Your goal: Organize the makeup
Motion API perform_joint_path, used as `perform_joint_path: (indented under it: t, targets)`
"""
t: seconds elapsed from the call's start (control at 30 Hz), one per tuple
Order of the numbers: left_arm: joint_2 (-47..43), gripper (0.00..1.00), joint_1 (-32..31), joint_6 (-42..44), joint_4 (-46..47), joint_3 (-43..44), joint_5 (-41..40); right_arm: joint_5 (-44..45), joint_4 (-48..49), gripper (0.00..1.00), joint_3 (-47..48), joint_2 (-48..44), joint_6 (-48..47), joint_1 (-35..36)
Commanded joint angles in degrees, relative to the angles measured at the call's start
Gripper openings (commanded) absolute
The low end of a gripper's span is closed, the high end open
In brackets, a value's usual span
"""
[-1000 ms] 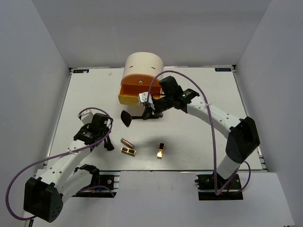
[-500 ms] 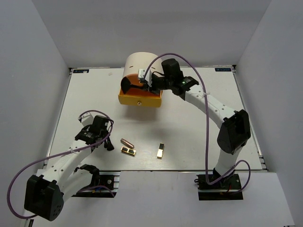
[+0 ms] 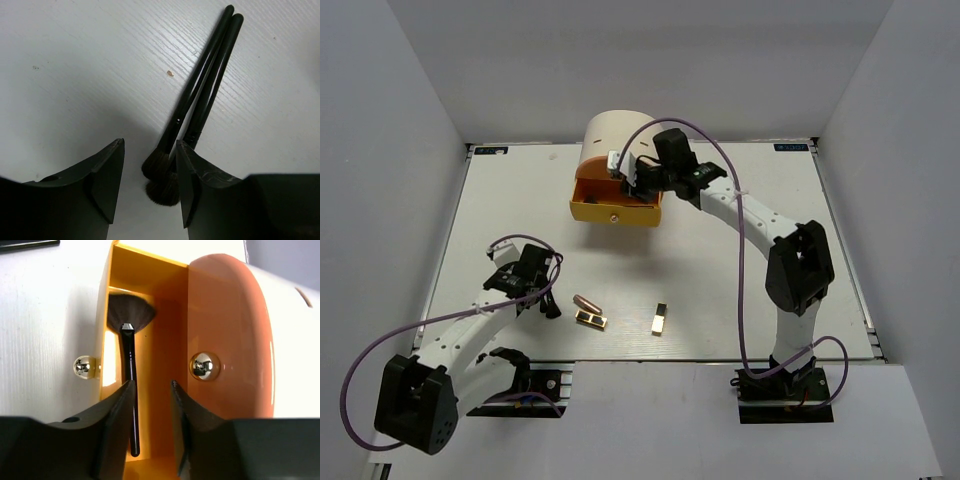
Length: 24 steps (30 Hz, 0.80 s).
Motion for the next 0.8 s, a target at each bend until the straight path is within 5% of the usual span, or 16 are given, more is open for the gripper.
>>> perform_joint_path:
  t: [0.0,0.37,0.77]
  targets:
    - [0.99,0.56,0.45,-0.56,-0.38,0.94,-1.94,-0.49,2.16,0.44,0.48,-3.38,1.21,-0.69]
    - [7.66,0.37,3.53,1.11,2.08,3.05,-0.01,-7.34,0.85,0.31,-0.83,-8.48,9.03,-2.89]
    - [12.51,0.53,5.29,5.59,6.92,6.66,5.52,-8.22,-0.12,0.32,-6.20,-11.82,9.30,-3.59]
